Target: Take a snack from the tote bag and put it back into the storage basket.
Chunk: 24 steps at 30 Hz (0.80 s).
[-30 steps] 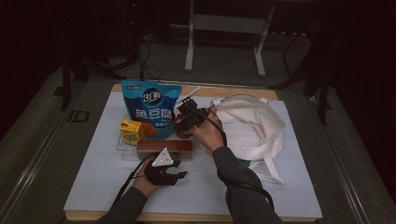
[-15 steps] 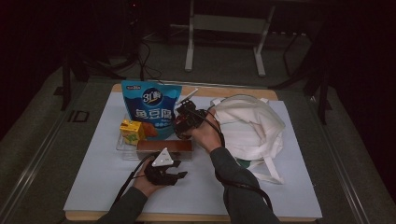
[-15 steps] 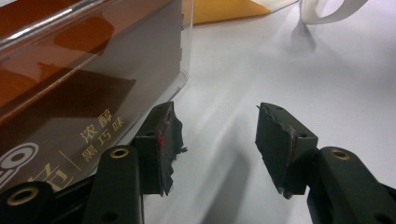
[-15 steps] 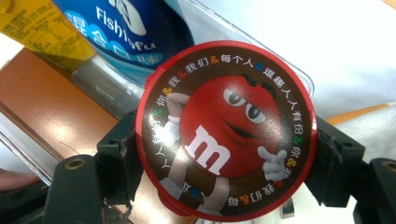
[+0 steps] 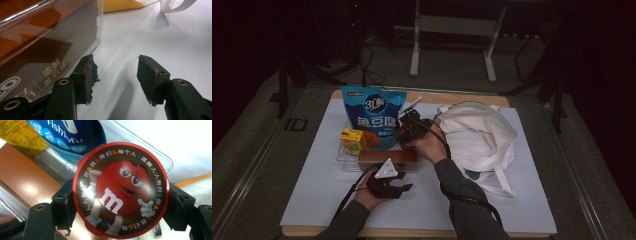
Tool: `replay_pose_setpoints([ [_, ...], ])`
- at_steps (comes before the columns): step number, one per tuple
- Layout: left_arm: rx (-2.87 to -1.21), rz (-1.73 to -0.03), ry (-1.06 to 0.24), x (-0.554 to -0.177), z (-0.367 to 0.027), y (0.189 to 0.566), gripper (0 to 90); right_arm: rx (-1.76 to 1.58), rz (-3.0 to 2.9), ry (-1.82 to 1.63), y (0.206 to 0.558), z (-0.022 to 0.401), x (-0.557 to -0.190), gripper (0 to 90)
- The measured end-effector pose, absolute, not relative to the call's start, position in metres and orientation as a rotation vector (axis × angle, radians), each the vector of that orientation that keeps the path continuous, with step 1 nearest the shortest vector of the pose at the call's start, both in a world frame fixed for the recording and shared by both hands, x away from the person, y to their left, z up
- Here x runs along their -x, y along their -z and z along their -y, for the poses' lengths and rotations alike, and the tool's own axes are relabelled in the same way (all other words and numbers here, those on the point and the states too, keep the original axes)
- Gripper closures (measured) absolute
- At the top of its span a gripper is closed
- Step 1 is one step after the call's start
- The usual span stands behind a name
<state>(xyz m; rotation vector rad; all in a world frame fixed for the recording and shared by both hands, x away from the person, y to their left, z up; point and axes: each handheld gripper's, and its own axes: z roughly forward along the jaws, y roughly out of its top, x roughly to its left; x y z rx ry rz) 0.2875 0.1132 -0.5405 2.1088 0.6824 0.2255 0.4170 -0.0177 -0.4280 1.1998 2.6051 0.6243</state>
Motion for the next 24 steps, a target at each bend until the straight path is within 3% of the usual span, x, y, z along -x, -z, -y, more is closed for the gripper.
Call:
replay_pose_setpoints([
  [24, -2.109, -0.681, -0.226, -0.288, -0.113, 0.541, 47.2, -1.187, -2.616, -0.557, 0.439, 0.008, -0.417, 25.5],
])
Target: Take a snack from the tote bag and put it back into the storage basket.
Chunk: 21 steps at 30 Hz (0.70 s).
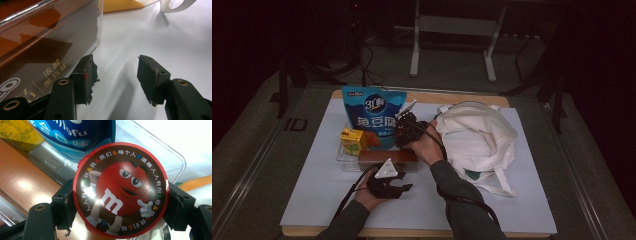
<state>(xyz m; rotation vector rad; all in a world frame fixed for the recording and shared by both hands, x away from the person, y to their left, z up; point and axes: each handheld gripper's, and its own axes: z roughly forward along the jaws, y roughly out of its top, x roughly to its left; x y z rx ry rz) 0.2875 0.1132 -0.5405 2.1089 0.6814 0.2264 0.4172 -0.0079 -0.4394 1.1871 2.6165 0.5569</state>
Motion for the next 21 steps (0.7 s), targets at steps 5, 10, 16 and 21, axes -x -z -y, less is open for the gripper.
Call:
replay_pose_setpoints([
  [5, -2.109, -0.682, -0.227, -0.2875, -0.1132, 0.5405, 47.2, -1.193, -2.620, -0.550, 0.4405, 0.0087, -0.4179, 25.4],
  [10, -2.109, -0.682, -0.227, -0.2875, -0.1131, 0.5405, 47.0, -1.190, -2.626, -0.542, 0.4420, 0.0080, -0.4183, 25.4],
  [16, -2.109, -0.681, -0.227, -0.2875, -0.1132, 0.5405, 47.0, -1.203, -2.632, -0.542, 0.4420, 0.0078, -0.4185, 25.4],
  [21, -2.109, -0.682, -0.227, -0.2875, -0.1131, 0.5405, 47.0, -1.211, -2.636, -0.549, 0.4419, 0.0084, -0.4185, 25.4],
])
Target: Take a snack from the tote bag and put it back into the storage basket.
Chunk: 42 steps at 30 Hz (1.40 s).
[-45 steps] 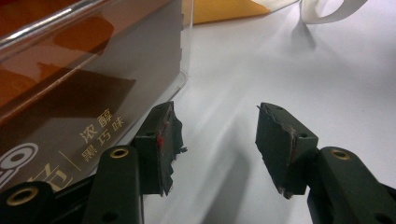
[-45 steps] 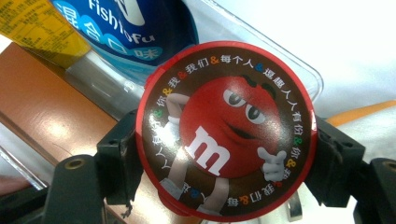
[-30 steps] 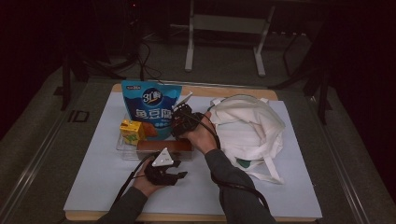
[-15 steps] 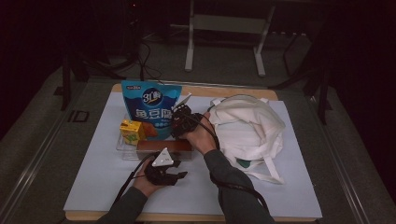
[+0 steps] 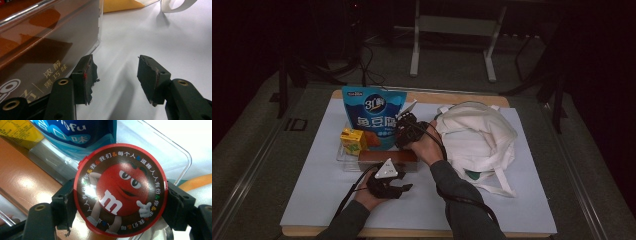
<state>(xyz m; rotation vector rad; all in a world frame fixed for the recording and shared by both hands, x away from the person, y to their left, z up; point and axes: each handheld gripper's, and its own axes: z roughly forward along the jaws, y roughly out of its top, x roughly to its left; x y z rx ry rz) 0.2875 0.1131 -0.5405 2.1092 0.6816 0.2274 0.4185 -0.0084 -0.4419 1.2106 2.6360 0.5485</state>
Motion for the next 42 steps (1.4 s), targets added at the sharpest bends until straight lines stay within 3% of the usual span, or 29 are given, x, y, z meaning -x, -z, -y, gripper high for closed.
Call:
replay_pose_setpoints([
  [42, -2.113, -0.680, -0.229, -0.288, -0.113, 0.541, 46.9, -1.244, -2.625, -0.595, 0.433, 0.015, -0.419, 26.2],
])
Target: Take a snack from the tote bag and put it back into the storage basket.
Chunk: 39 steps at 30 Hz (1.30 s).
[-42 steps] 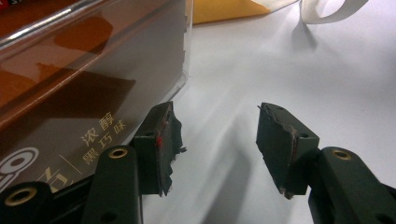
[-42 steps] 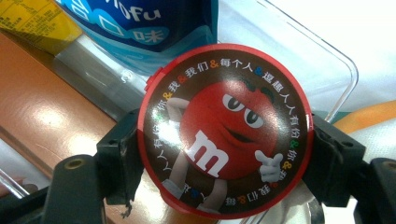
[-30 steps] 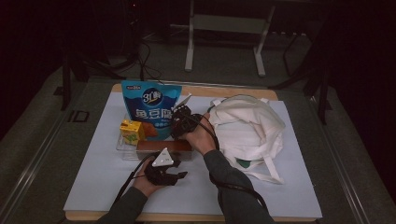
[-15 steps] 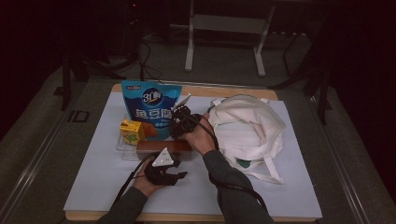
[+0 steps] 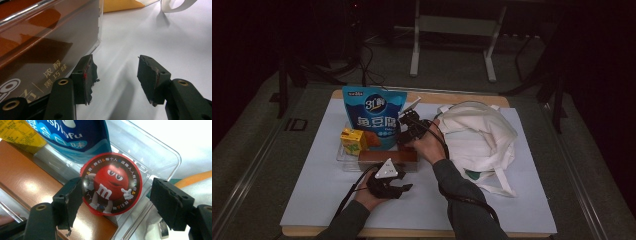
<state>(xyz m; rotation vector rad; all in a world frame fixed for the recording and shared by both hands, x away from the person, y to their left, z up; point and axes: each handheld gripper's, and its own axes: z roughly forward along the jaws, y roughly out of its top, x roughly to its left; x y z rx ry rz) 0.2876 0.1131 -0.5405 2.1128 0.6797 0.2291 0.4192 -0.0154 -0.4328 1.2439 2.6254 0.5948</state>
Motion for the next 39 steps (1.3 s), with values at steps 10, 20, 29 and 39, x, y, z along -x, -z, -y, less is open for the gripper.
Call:
replay_pose_setpoints([
  [10, -2.115, -0.679, -0.230, -0.288, -0.113, 0.540, 46.9, -1.216, -2.626, -0.630, 0.423, 0.016, -0.416, 29.1],
  [20, -2.114, -0.680, -0.230, -0.288, -0.113, 0.540, 46.8, -1.228, -2.617, -0.690, 0.418, 0.024, -0.415, 31.7],
  [29, -2.114, -0.680, -0.231, -0.288, -0.113, 0.540, 46.8, -1.229, -2.593, -0.732, 0.409, 0.035, -0.414, 31.9],
  [39, -2.115, -0.680, -0.230, -0.288, -0.113, 0.540, 46.7, -1.230, -2.577, -0.789, 0.404, 0.048, -0.412, 34.0],
])
